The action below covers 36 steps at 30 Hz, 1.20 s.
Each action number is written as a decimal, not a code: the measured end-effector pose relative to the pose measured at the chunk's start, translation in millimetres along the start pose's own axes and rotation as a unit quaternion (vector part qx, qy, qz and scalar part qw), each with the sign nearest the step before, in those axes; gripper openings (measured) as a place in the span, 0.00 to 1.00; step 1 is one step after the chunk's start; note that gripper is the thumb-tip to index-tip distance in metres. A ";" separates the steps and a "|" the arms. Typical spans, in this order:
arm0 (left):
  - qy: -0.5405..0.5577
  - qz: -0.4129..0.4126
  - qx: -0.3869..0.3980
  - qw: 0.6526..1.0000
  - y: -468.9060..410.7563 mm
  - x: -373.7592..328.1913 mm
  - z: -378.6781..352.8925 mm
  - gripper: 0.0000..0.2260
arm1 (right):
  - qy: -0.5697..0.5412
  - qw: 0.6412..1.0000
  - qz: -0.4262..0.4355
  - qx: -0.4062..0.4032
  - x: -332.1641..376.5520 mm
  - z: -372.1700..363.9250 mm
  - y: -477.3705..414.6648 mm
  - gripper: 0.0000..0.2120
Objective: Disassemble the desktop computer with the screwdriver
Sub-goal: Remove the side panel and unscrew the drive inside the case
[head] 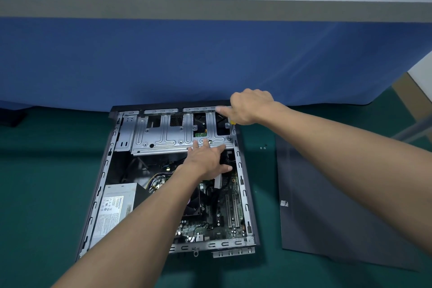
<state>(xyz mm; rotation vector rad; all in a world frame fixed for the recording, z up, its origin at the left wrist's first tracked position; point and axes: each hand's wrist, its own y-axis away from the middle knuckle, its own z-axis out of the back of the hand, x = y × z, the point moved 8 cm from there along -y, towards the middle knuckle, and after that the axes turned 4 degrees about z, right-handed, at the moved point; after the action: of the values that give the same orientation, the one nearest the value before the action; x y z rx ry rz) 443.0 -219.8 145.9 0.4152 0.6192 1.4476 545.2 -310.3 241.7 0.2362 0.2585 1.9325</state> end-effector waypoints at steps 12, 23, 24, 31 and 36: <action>0.003 -0.002 0.000 1.000 -1.3 0.2 0.5 0.33 | -0.020 1.000 -0.010 0.005 2.4 1.6 -0.4 0.23; -0.001 -0.003 -0.003 1.000 -1.2 0.3 -0.4 0.33 | -0.034 0.999 -0.009 -0.014 3.5 4.7 0.4 0.21; 0.000 -0.004 -0.003 1.000 -0.9 0.5 -0.6 0.33 | -0.032 0.999 0.005 -0.011 5.3 5.1 0.3 0.15; -0.006 -0.004 0.003 1.000 -2.9 0.7 -2.1 0.33 | -0.015 1.000 -0.002 0.006 3.9 6.1 -0.9 0.22; -0.013 -0.008 -0.002 1.000 -4.9 0.7 -2.8 0.32 | -0.025 0.999 0.036 -0.020 9.3 6.9 -1.4 0.07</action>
<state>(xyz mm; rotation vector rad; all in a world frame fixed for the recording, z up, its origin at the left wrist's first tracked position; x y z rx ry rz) 445.1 -219.9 140.7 0.4248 0.5987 1.4268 545.0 -300.6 248.3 0.2691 0.1798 1.9989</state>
